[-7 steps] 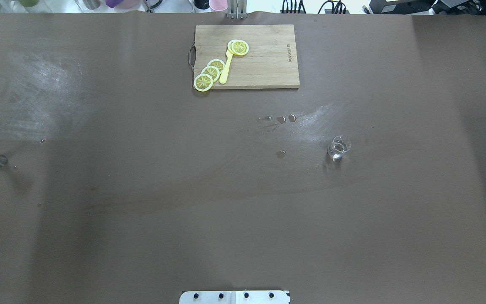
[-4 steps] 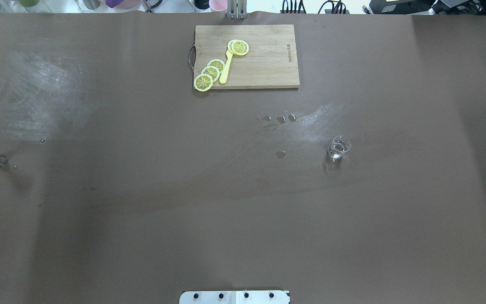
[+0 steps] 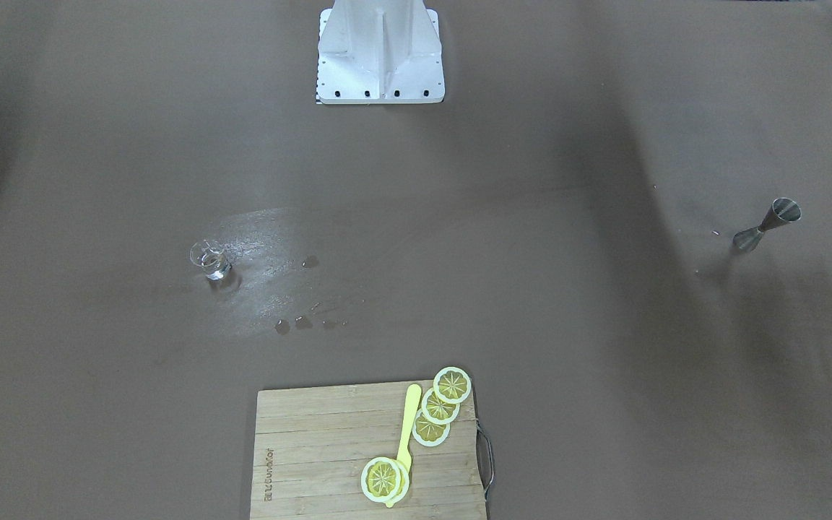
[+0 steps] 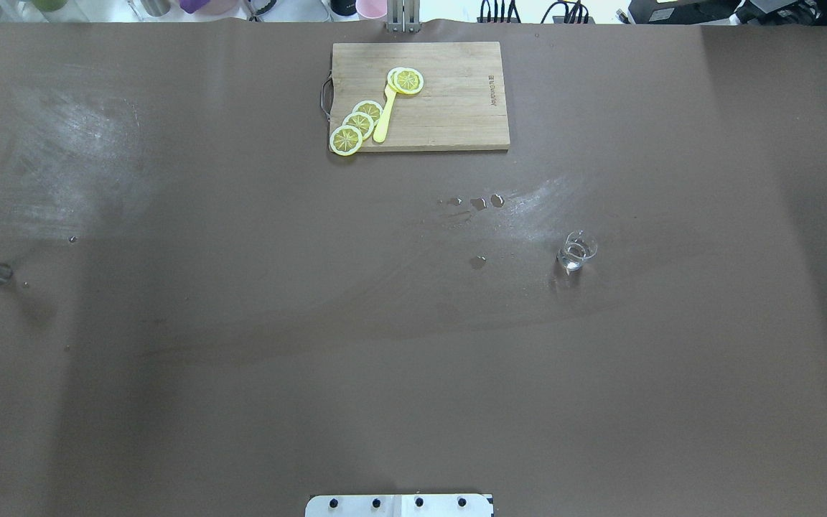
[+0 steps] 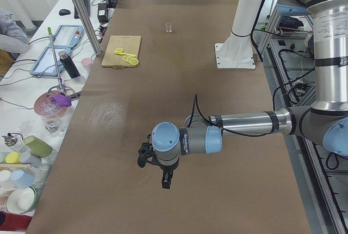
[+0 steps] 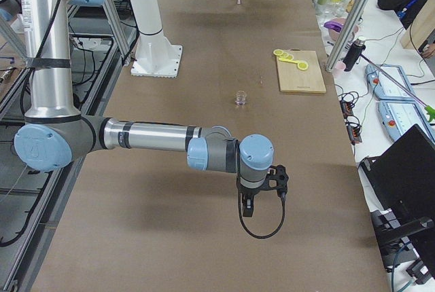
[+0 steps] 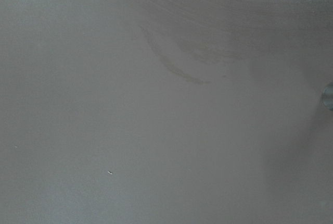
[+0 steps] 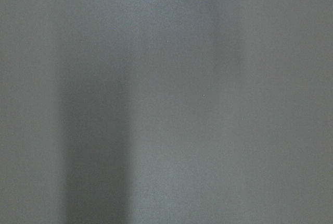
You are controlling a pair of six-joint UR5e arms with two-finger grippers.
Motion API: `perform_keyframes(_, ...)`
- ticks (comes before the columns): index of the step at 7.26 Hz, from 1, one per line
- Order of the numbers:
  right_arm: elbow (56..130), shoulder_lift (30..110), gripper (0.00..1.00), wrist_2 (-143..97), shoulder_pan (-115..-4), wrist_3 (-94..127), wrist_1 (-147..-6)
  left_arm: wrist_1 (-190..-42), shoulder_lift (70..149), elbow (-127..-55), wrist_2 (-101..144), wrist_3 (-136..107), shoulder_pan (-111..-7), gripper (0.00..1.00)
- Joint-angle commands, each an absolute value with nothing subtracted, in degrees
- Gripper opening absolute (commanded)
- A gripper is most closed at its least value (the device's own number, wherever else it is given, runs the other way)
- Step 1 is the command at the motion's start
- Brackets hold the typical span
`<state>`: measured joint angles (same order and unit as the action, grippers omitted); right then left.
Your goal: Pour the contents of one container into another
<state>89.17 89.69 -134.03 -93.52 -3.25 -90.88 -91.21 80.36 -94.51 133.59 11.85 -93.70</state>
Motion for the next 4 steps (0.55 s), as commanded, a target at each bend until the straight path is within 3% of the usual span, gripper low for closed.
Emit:
perform_keyframes(1, 88.60, 89.47, 1.00, -134.03, -93.52, -3.25, -90.79, -91.23, 80.33, -94.40, 133.59, 11.78, -93.69, 0.98)
perform_keyframes(4, 88.59, 88.95, 1.00, -134.12, -93.52, -3.25, -91.23, -91.41, 80.33, -93.96, 133.77, 11.87, -93.69, 0.98)
